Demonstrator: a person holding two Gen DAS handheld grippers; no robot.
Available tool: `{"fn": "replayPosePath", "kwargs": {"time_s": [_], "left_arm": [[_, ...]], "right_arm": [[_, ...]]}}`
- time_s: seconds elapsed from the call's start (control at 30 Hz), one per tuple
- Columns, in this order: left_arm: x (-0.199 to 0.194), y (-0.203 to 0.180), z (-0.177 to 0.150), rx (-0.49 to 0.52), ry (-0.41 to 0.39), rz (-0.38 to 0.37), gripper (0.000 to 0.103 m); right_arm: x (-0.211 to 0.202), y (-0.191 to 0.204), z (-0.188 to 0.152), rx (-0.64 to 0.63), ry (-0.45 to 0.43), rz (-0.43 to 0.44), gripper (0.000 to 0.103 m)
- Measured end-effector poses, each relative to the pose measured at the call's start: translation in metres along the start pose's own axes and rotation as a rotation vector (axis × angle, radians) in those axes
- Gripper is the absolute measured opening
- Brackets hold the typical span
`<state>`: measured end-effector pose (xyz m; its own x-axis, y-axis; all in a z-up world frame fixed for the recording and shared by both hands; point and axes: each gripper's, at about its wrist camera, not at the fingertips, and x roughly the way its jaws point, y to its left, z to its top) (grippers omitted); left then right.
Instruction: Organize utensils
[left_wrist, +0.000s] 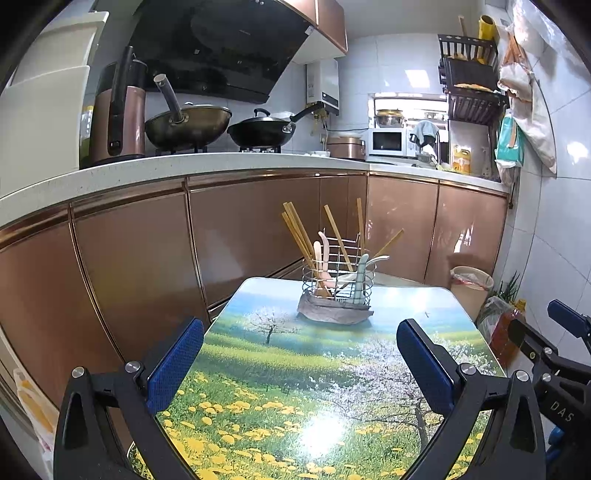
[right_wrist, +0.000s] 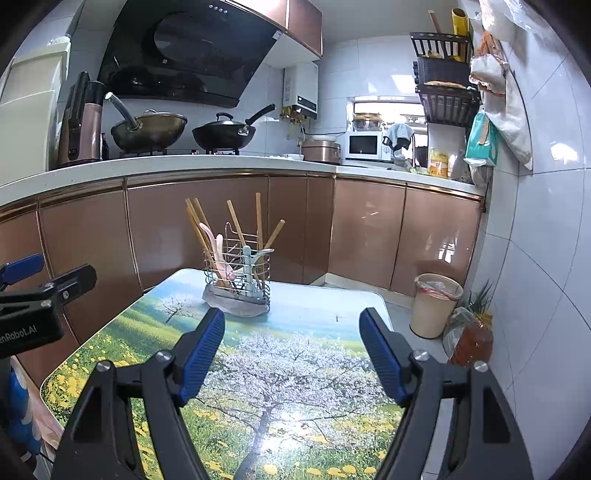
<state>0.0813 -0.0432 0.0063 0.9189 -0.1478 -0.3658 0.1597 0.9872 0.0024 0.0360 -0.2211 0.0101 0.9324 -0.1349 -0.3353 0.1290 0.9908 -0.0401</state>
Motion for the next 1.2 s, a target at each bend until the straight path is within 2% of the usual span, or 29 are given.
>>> {"fn": "replayPosePath", "kwargs": {"time_s": [0.37,0.63,1.2], "left_arm": [[-0.001,0.003,-0.005,0.012,0.055,-0.003,0.103],[-0.007,0.003,-0.016,0.029,0.086,0.001,0.103],[-0.019,0.008,-0.007,0.014,0.055,0.001,0.103]], "right_arm": [[-0.005,-0.020,-0.005,0.022,0.069,-0.033,0.074],[-0.014,-0.031,-0.013,0.036,0.086,-0.046,0.074],[-0.028,-0.029,0.001,0.028,0.038,-0.057,0.074]]}}
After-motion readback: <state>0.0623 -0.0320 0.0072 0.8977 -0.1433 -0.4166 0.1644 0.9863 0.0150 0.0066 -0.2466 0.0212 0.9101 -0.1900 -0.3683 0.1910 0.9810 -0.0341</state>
